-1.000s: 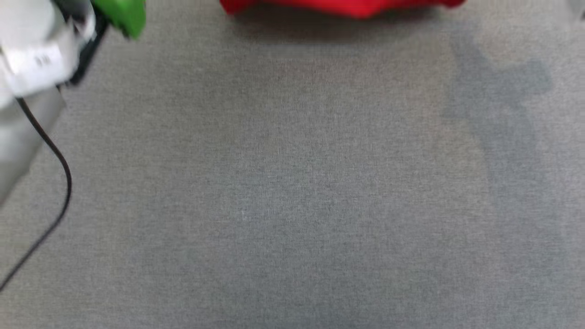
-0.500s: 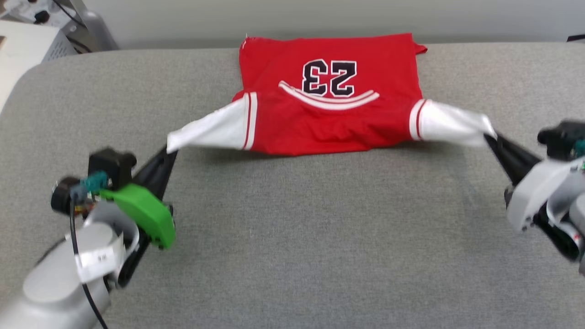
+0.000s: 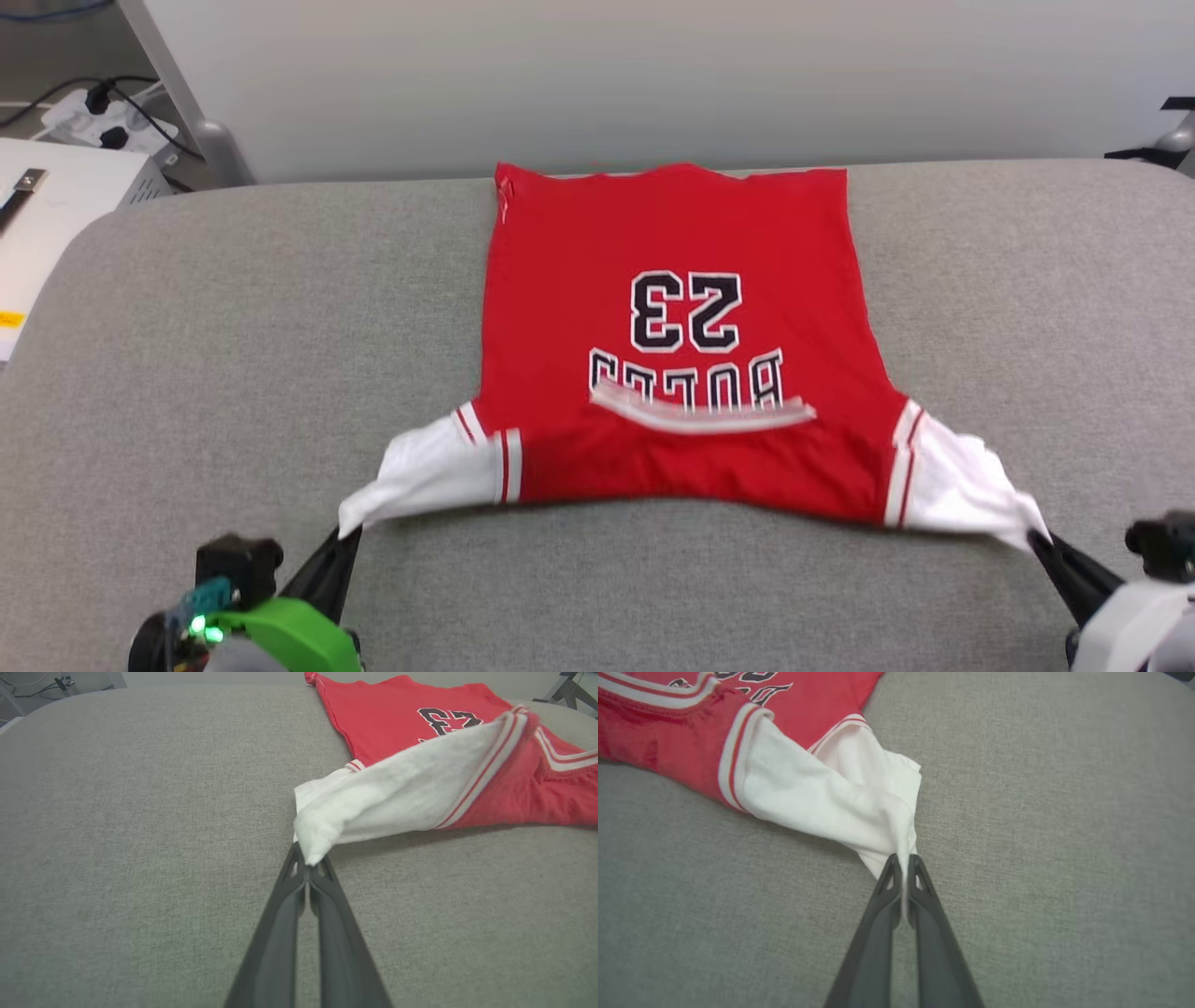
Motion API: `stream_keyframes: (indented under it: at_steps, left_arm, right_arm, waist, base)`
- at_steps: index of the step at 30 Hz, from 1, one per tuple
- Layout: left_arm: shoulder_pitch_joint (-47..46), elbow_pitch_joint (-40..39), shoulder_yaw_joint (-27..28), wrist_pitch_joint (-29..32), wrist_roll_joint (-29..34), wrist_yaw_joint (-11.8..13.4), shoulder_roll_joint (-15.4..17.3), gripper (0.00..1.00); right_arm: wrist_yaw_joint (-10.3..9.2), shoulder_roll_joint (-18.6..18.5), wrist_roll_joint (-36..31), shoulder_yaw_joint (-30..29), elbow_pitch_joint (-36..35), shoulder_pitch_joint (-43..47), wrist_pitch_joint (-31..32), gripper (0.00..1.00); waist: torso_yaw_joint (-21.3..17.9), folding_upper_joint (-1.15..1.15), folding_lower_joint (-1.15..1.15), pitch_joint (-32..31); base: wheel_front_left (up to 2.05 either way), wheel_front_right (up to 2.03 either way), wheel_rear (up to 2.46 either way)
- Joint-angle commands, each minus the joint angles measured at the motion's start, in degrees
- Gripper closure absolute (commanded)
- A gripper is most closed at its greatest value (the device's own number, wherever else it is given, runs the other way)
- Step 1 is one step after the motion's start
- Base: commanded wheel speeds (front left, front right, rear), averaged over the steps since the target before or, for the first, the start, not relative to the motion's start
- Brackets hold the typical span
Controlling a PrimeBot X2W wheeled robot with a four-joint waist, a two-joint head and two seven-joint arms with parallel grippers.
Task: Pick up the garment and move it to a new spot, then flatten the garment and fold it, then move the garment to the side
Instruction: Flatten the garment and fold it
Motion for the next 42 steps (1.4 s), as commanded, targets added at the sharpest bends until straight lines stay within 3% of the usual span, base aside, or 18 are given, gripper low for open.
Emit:
stream_keyframes:
  at_steps: [1, 15, 16, 17, 18, 26, 34, 37, 42]
  left_arm:
    - [2.3, 0.2, 1.5, -0.3, 0.7, 0.2, -0.6, 1.00]
    - [11.1, 0.7, 9.3, -0.3, 7.1, -2.2, -5.8, 1.00]
    - [11.1, 0.7, 9.6, -0.3, 7.5, -2.3, -6.2, 1.00]
    - [11.0, 0.6, 9.9, -0.3, 8.0, -2.5, -6.6, 1.00]
    - [10.9, 0.5, 10.1, -0.3, 8.4, -2.6, -6.8, 1.00]
    - [9.6, -1.3, 11.7, -0.3, 12.0, -3.6, -9.0, 1.00]
    - [6.3, -5.3, 14.2, -0.3, 16.5, -4.2, -10.9, 1.00]
    - [4.2, -8.2, 15.1, -0.3, 18.6, -4.7, -12.1, 1.00]
    - [1.4, -11.7, 15.4, -0.3, 21.2, -5.7, -14.0, 1.00]
  right_arm:
    - [-0.04, 0.4, -0.7, -1.4, 0.1, 2.5, -0.4, 1.00]
    - [-0.04, 3.8, -5.5, -16.4, -4.6, 16.1, 1.5, 1.00]
    - [-0.04, 4.1, -6.1, -17.2, -5.1, 16.2, 1.7, 0.87]
    - [-0.04, 4.5, -6.8, -18.2, -5.8, 16.4, 2.1, 0.54]
    - [-0.04, 4.9, -7.3, -19.0, -6.4, 16.5, 2.5, 0.00]
    - [-0.04, 4.0, -11.3, -26.9, -13.9, 15.1, 6.5, 0.00]
    - [-0.04, -0.1, -14.3, -35.8, -25.0, 3.9, 12.6, 0.00]
    - [-0.04, -1.4, -12.4, -38.2, -28.4, -5.5, 18.6, 0.00]
    - [-0.04, -5.4, -6.5, -33.8, -28.3, -18.9, 32.4, 0.00]
  waist:
    - [0.1, 0.00, 0.01, -0.8]
    - [1.5, 0.00, 0.01, -1.1]
    - [1.5, 0.00, 0.01, -1.0]
    - [1.5, 0.00, 0.01, -0.9]
    - [1.6, 0.00, 0.01, -0.9]
    - [2.2, 0.00, 0.01, 1.1]
    - [4.9, 0.00, 0.01, 7.3]
    - [7.2, 0.00, 0.01, 11.6]
    - [10.4, 0.00, 0.01, 17.5]
  base:
    - [0.00, 0.00, 0.00]
    - [0.00, 0.00, 0.00]
    - [0.00, 0.00, 0.00]
    - [0.00, 0.00, 0.00]
    - [0.00, 0.00, 0.00]
    - [0.00, 0.00, 0.00]
    - [0.00, 0.00, 0.00]
    - [0.00, 0.00, 0.00]
    - [0.00, 0.00, 0.00]
